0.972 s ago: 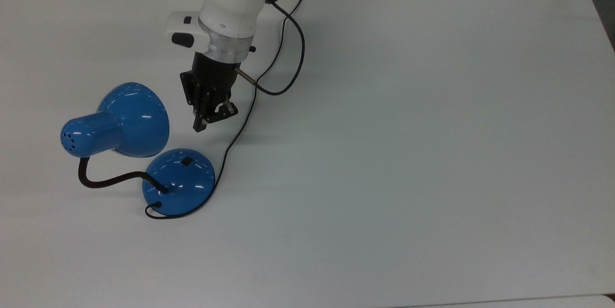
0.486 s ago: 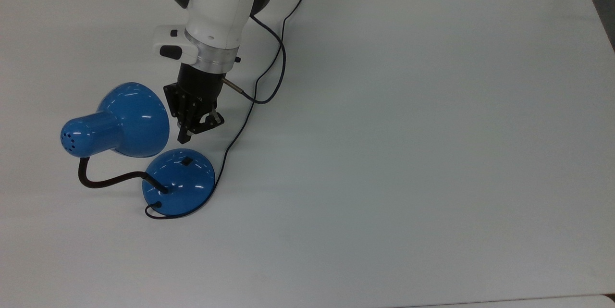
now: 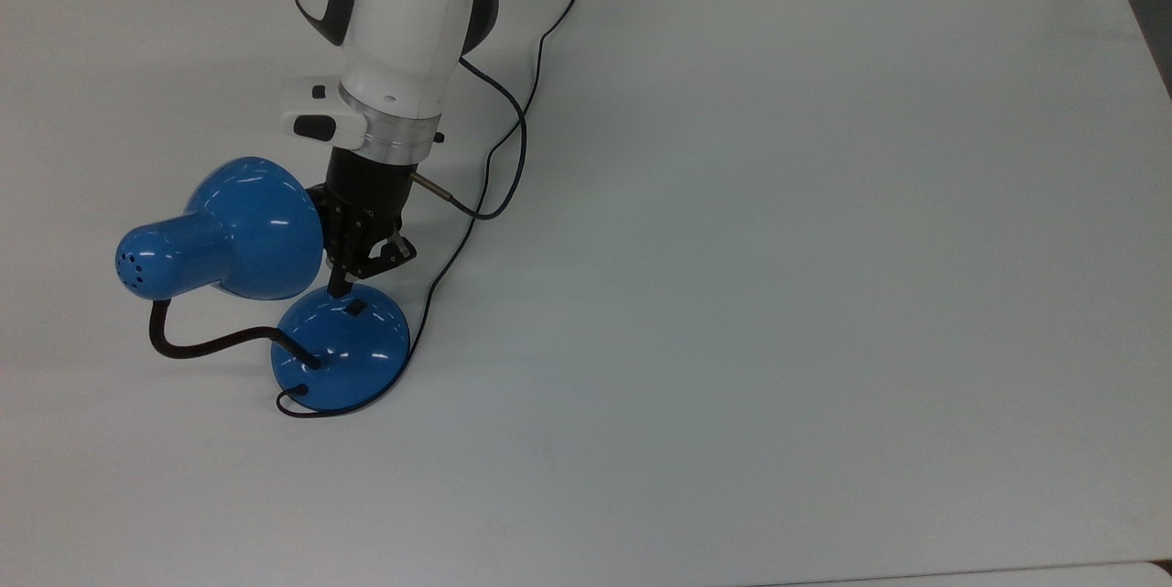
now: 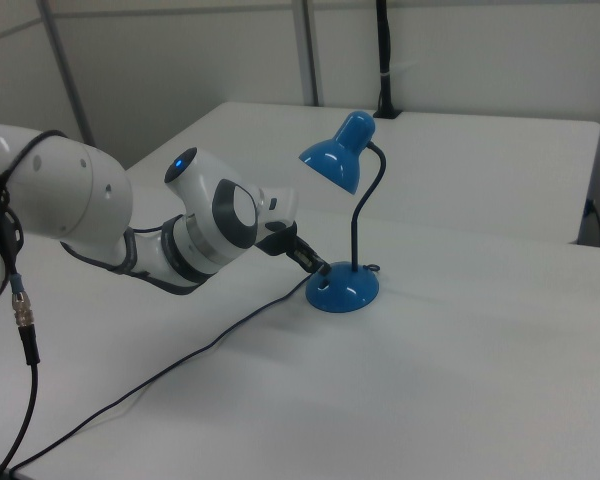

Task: Turn on the lamp
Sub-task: 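Press down on the lamp base switch with the closed gripper fingers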

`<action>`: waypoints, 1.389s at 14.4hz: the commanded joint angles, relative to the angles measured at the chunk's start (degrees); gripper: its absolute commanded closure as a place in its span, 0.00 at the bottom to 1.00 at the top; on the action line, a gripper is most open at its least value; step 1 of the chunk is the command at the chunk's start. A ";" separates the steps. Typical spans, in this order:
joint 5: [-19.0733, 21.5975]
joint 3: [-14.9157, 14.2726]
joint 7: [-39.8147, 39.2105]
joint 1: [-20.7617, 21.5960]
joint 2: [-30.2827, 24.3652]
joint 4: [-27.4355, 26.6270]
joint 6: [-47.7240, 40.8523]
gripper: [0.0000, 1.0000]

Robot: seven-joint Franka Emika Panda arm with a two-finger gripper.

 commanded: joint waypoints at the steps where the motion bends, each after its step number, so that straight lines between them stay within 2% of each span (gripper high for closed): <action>1: -2.44 -0.04 0.07 -0.08 1.89 1.56 2.18 1.00; 20: -3.68 0.05 -1.34 0.10 3.56 1.57 2.72 1.00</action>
